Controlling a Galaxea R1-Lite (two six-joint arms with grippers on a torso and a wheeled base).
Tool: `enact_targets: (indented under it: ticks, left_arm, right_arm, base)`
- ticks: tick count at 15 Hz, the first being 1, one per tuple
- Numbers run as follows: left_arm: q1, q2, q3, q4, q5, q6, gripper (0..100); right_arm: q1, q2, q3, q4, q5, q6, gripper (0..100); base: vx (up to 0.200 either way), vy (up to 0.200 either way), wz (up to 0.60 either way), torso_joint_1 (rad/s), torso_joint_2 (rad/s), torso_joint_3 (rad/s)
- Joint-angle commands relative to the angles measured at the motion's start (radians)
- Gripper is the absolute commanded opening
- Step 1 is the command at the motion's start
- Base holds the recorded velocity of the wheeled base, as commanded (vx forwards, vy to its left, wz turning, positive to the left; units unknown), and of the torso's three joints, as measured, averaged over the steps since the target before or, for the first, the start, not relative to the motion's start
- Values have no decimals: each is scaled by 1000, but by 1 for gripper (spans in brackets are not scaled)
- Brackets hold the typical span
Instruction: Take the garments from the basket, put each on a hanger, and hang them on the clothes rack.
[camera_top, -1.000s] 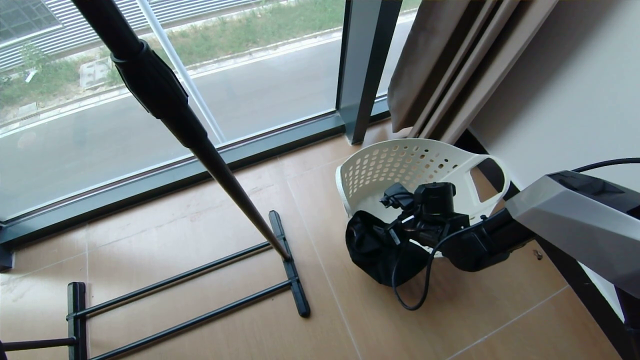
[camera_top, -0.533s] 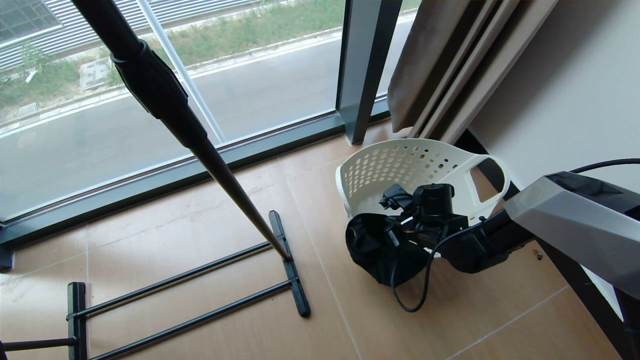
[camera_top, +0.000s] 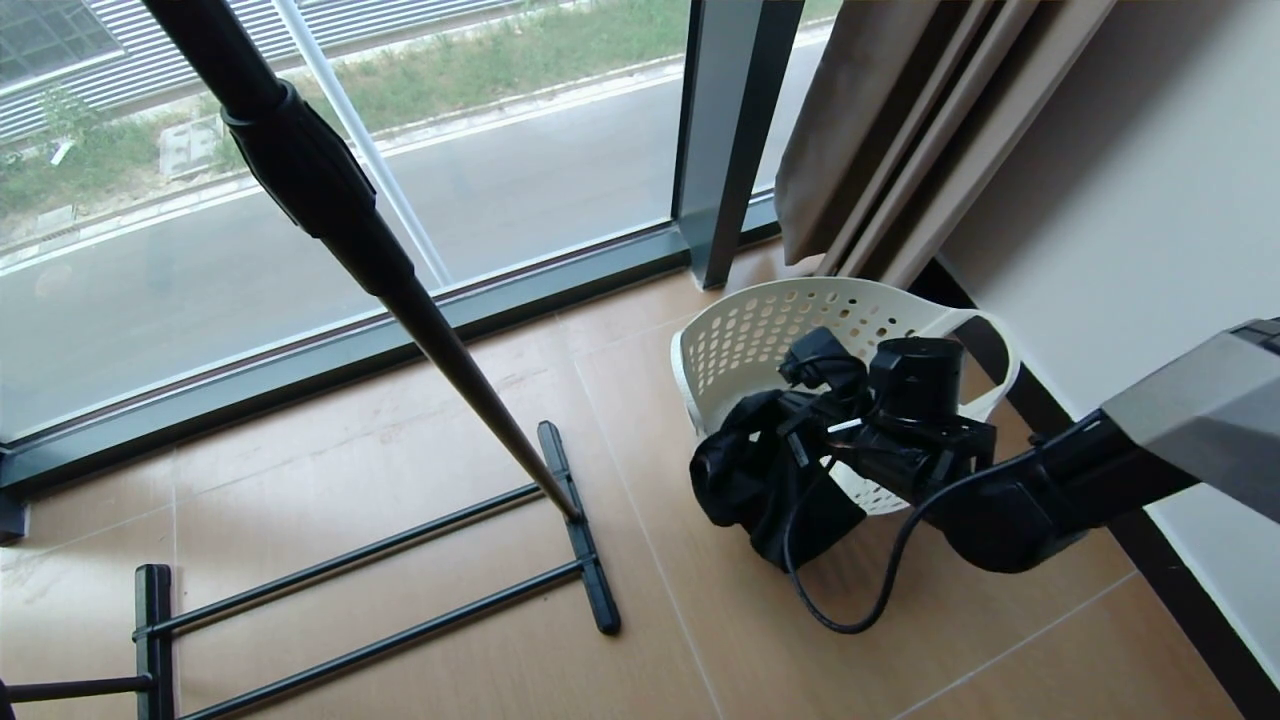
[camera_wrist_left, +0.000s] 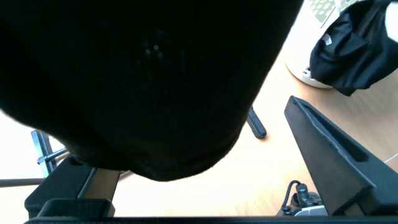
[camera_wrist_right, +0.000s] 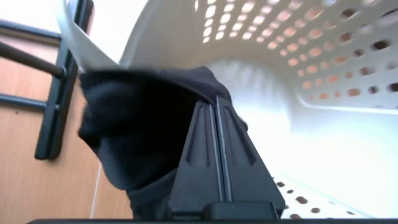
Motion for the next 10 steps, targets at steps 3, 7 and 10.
enact_targets:
  ticks: [3, 7, 10]
  left_arm:
    - [0, -1, 0, 0, 0, 0, 100]
    - [0, -1, 0, 0, 0, 0, 100]
    - [0, -1, 0, 0, 3, -2, 100]
  right_arm:
    - [211, -525, 299, -48, -71, -6, 0]
    - [360, -797, 373, -2, -135, -6, 0]
    - [389, -875, 360, 34, -131, -8, 0]
  base:
    - [0, 0, 0, 0, 0, 0]
    - [0, 0, 0, 0, 0, 0]
    - [0, 0, 0, 0, 0, 0]
